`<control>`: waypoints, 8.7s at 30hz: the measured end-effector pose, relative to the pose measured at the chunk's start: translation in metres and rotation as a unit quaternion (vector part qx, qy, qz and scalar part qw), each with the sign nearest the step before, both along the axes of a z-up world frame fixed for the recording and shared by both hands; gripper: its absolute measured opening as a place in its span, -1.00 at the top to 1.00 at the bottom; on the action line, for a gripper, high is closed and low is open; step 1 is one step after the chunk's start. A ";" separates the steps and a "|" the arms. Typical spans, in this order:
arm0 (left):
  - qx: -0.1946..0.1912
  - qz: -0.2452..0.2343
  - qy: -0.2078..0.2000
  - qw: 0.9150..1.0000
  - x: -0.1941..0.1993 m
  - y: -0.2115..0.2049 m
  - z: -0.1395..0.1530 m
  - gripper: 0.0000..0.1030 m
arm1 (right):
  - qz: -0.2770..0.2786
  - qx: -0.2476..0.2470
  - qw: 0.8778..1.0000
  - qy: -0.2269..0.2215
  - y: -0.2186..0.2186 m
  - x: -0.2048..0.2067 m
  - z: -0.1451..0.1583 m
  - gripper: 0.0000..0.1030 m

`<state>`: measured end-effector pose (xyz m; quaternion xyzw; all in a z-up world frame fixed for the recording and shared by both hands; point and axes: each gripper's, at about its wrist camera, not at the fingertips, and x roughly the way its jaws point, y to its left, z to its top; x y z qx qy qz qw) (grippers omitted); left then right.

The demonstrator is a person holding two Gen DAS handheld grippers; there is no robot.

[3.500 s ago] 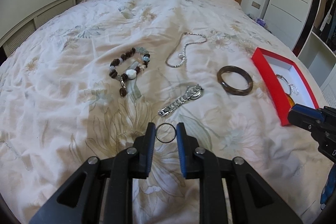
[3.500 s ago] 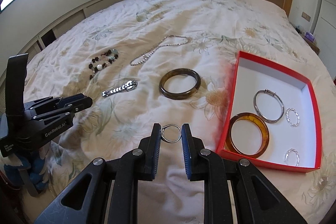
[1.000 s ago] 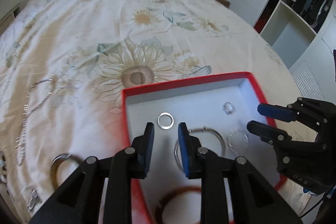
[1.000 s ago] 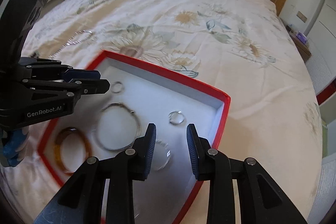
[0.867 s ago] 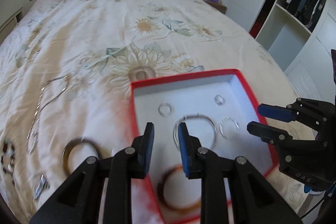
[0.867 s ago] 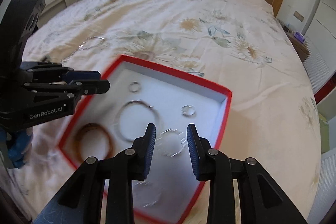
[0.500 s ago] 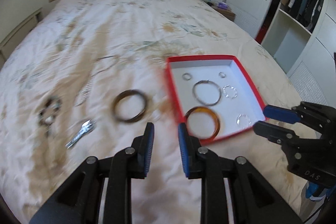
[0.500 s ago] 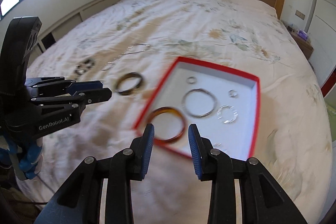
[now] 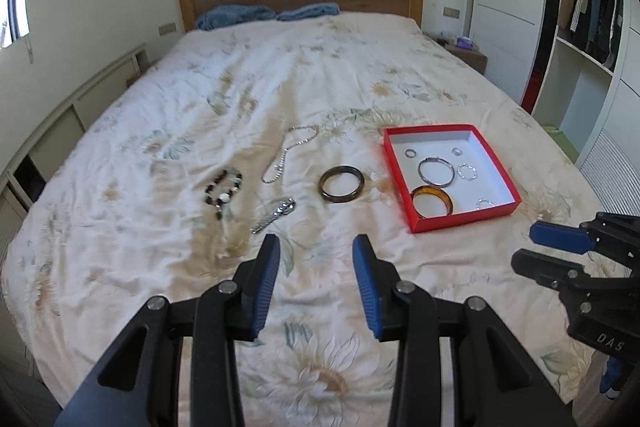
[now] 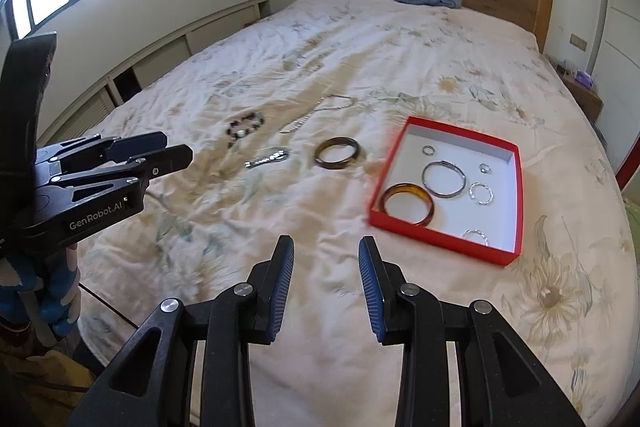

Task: Organize jewelry
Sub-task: 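Lift both tools away from the red box back over the bed, then grasp silver watch with left tool while right tool grasps dark brown bangle, then carry watch and dark bangle into the red box and lower them, then open both tools to release watch and bangle in the box, then withdraw both tools from the box back over the bed, then grasp beaded bracelet with left tool while right tool grasps silver chain necklace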

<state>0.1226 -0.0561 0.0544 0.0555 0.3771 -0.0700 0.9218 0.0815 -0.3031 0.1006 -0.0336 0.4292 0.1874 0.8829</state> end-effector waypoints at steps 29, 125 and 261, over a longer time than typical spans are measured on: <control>0.023 0.038 0.025 0.999 0.009 0.045 -0.035 0.30 | 0.015 0.000 0.999 0.033 0.058 0.010 -0.020 0.35; -0.102 -0.076 0.039 0.991 0.076 0.002 -0.047 0.61 | -0.045 0.205 0.975 0.067 -0.029 0.092 -0.026 0.85; -0.033 0.031 0.059 0.997 0.226 0.130 -0.148 0.07 | 0.017 0.128 0.983 0.134 0.117 0.299 -0.136 0.20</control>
